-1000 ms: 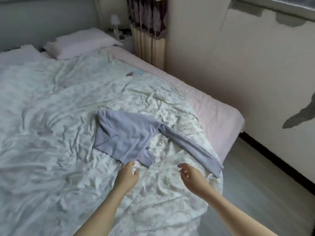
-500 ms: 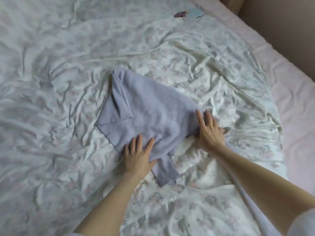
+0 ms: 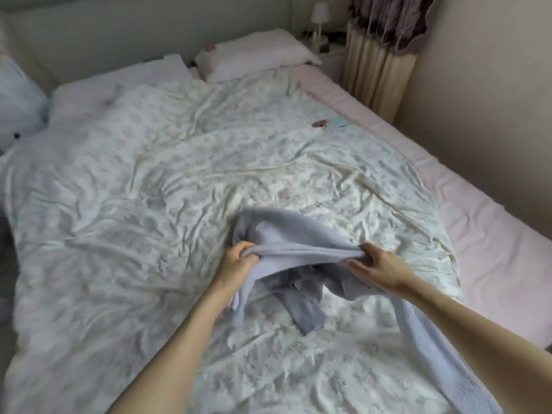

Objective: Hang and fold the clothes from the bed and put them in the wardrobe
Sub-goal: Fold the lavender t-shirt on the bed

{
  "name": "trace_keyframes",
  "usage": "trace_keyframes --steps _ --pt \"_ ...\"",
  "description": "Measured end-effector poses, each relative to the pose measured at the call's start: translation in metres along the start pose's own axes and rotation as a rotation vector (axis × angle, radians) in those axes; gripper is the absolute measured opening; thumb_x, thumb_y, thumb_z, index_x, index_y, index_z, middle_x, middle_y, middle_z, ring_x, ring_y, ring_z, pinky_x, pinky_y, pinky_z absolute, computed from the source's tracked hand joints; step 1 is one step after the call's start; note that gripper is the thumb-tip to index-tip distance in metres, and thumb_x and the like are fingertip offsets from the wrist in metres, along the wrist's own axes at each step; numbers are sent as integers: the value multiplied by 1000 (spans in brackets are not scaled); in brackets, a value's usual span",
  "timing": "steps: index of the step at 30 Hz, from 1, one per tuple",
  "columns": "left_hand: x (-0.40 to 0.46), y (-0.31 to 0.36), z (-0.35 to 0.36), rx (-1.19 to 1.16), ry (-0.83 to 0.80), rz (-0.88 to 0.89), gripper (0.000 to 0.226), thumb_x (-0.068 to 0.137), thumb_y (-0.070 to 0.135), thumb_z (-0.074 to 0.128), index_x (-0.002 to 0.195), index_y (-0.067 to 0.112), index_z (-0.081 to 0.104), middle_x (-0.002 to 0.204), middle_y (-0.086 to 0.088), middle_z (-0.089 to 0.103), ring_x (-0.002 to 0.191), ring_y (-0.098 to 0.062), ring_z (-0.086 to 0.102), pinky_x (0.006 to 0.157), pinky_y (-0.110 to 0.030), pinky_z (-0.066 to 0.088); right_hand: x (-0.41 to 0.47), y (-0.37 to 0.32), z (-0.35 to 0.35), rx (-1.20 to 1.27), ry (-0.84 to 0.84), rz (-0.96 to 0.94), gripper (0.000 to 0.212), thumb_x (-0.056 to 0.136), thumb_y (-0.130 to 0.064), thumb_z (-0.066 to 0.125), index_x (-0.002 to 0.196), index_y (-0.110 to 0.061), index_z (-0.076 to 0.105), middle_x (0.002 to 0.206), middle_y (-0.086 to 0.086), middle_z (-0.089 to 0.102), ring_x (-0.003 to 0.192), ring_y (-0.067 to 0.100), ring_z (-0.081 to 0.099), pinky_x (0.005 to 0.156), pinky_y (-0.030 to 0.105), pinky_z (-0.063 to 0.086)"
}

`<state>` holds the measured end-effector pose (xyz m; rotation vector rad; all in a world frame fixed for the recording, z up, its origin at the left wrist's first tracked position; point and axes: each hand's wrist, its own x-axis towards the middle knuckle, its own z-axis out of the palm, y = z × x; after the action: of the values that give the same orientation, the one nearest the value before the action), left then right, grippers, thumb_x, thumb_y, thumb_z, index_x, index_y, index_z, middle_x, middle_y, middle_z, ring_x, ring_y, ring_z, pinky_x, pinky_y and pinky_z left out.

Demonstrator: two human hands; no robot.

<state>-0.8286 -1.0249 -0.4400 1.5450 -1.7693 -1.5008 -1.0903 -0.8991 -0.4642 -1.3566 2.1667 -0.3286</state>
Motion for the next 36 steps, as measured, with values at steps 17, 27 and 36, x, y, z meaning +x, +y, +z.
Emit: trace_keyframes --steps 17,27,36 --pt "-136 250 -113 372 533 515 22 90 10 43 102 11 62 96 -14 63 90 -37 56 69 -36 43 -172 -125 -235 -524 788 42 20 90 -25 44 105 -18 55 105 6 64 97 31 61 69 33 44" --pt "-160 316 -153 185 808 694 28 90 5 41 104 14 63 102 -10 65 86 -33 54 65 -31 34 -198 -143 -319 -425 1005 -61 27 89 -39 56 105 -17 59 106 4 63 97 28 61 76 33 40" --pt "-194 304 -173 34 1110 965 31 80 -2 44 103 3 65 99 -17 65 87 -40 59 65 -32 34 -215 -170 -302 -217 1445 -401 35 77 -25 47 103 -7 61 94 12 62 87 32 58 80 34 31"
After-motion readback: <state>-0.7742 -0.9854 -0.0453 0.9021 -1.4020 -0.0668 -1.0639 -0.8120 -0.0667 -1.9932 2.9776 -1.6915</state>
